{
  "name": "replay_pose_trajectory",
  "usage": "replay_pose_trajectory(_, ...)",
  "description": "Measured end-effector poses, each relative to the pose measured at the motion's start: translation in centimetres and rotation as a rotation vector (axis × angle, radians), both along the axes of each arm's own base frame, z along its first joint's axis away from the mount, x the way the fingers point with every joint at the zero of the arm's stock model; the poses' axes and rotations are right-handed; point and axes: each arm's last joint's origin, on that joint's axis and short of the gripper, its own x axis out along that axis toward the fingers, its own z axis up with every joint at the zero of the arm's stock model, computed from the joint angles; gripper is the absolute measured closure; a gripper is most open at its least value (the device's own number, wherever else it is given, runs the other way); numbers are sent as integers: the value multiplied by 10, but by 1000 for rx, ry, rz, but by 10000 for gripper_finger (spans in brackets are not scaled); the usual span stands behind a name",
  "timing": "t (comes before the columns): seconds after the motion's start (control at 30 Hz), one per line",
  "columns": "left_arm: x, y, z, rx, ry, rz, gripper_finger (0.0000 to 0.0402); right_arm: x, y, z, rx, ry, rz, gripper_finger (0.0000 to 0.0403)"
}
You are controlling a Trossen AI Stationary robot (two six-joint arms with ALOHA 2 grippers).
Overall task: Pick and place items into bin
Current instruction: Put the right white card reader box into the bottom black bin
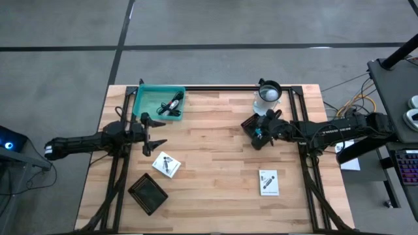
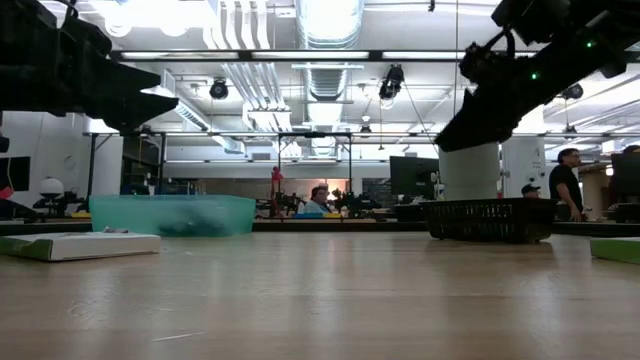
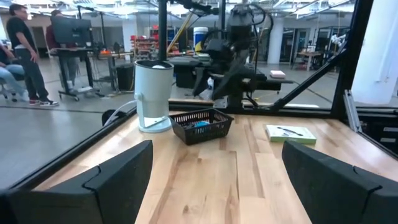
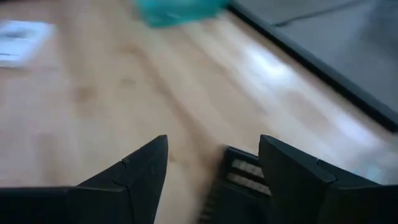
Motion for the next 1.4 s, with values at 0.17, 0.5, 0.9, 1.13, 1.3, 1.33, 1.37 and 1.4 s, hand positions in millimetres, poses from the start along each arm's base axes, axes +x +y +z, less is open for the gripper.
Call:
replay_pose_trajectory(0.17, 0, 0, 0, 0, 1, 0, 63, 6, 7, 7, 26, -61, 265, 170)
replay_pose_trajectory(0.5, 0, 0, 0, 0, 3, 0, 63, 7, 27, 7, -198, 2, 630, 172)
replay_pose_trajectory(0.9, 0, 0, -1, -1, 7, 0, 63, -1, 63, 0, -266, 83, 867, 177)
replay_pose_trajectory(1.13, 0, 0, -1, -1, 7, 0, 63, -9, 74, -7, -277, 161, 957, 177)
replay_pose_trajectory(1.3, 0, 0, -1, -1, 7, 0, 63, -15, 81, -13, -246, 234, 994, 177)
replay_pose_trajectory(1.33, 0, 0, -1, -1, 7, 0, 63, -16, 82, -15, -238, 249, 999, 178)
replay_pose_trajectory(1.37, 0, 0, -1, -1, 7, 0, 63, -16, 83, -17, -232, 267, 1005, 180)
replay_pose_trajectory(1.4, 0, 0, -1, -1, 8, 0, 63, -16, 85, -19, -226, 280, 1008, 181)
